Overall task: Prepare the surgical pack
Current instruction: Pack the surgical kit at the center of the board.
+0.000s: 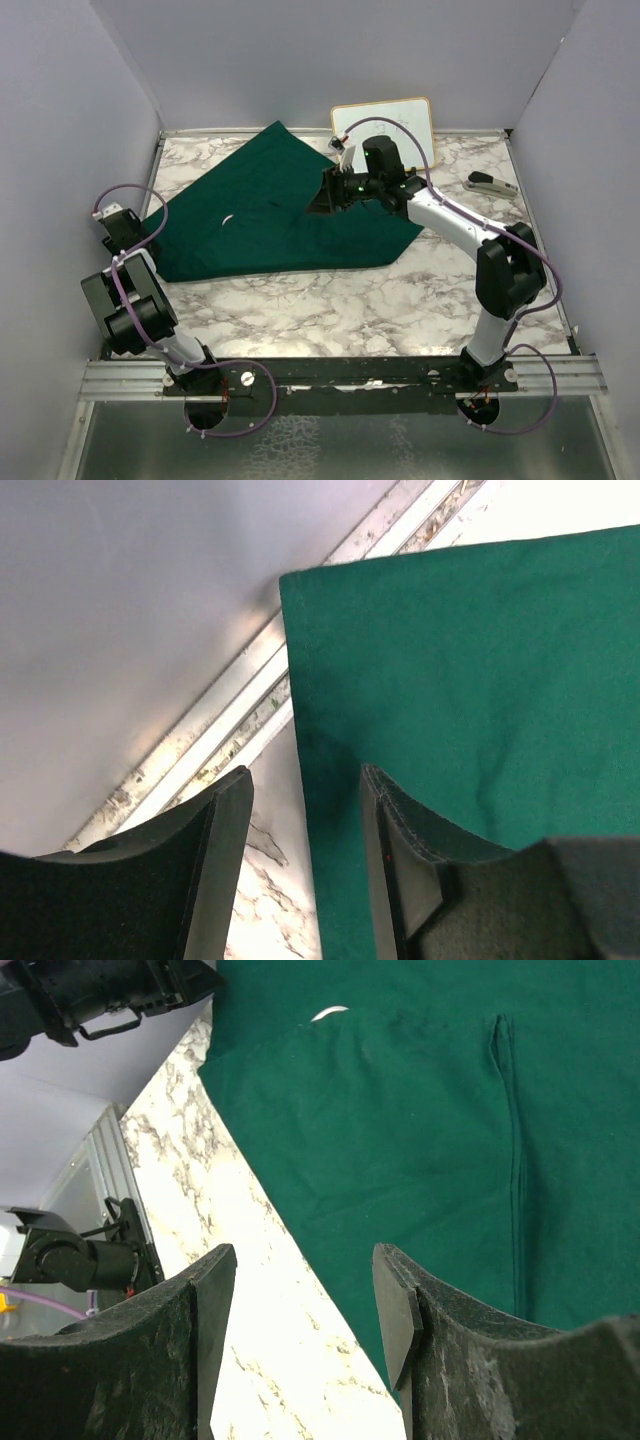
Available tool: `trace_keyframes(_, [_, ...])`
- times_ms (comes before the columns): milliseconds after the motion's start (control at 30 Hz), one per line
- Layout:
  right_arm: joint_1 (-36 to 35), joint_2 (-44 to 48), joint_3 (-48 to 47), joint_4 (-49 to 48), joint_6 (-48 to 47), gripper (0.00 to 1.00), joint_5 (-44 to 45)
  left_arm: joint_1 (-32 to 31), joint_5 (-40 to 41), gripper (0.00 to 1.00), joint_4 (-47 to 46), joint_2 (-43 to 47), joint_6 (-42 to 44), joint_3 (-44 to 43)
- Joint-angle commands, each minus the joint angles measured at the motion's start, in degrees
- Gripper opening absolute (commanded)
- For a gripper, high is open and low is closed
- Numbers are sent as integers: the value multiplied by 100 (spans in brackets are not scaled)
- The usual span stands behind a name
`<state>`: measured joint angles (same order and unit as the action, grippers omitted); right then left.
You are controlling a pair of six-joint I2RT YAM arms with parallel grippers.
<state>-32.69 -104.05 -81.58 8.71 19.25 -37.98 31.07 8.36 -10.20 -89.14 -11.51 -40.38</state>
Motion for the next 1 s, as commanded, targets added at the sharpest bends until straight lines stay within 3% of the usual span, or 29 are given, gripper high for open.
trace_keyframes(0, [-27,339,138,-375,-29,57,-221,80,-189,49,-621,-65,633,-130])
trace_keyframes(167, [-27,449,281,-558,19,57,-269,145,-545,44,-242,-356,845,-344])
trace_keyframes(300, [-26,488,334,-616,29,57,-338,145,-547,48,48,-509,1006,-515])
trace_keyframes(367, [-27,501,372,-642,31,57,-329,146,-530,49,421,-565,823,-730])
trace_keyframes(567, [-27,474,347,-594,-9,57,-337,218,-860,52,327,-481,486,-619])
trace_keyframes(967, [-29,477,363,-591,-34,57,-337,864,-2242,50,97,-428,-543,-357])
